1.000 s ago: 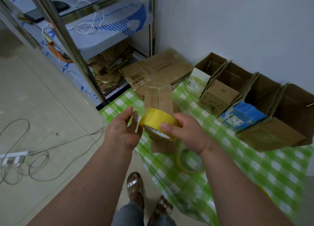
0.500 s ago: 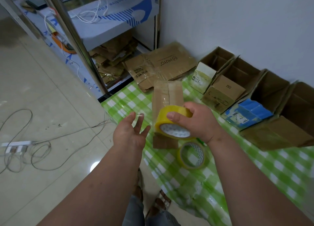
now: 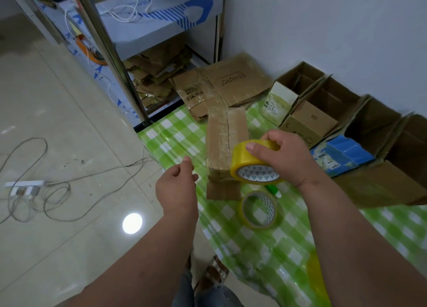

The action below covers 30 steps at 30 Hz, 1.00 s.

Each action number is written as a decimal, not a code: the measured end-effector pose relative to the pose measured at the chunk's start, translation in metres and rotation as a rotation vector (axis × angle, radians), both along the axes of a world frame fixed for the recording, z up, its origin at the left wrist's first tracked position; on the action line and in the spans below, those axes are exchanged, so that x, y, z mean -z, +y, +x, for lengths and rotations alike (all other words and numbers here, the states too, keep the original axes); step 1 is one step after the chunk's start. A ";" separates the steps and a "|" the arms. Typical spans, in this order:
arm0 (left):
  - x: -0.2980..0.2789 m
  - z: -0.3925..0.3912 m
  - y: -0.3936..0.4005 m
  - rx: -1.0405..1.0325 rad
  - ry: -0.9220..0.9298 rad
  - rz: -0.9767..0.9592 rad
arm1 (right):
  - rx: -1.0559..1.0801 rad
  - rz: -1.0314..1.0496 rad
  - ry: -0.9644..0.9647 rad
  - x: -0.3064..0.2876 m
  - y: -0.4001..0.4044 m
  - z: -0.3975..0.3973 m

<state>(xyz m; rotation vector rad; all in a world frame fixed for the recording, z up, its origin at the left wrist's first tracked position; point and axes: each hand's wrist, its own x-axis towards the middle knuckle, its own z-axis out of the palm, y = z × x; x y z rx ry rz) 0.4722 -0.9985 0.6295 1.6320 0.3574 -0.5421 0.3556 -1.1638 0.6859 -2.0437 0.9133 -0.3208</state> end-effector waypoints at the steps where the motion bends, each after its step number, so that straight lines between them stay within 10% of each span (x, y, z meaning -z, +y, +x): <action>1: 0.001 -0.001 0.000 -0.005 0.007 0.004 | -0.001 0.005 0.004 0.000 0.000 -0.001; 30: -0.005 0.021 -0.022 -0.157 0.389 -0.260 | -0.106 0.027 -0.021 -0.001 -0.012 -0.007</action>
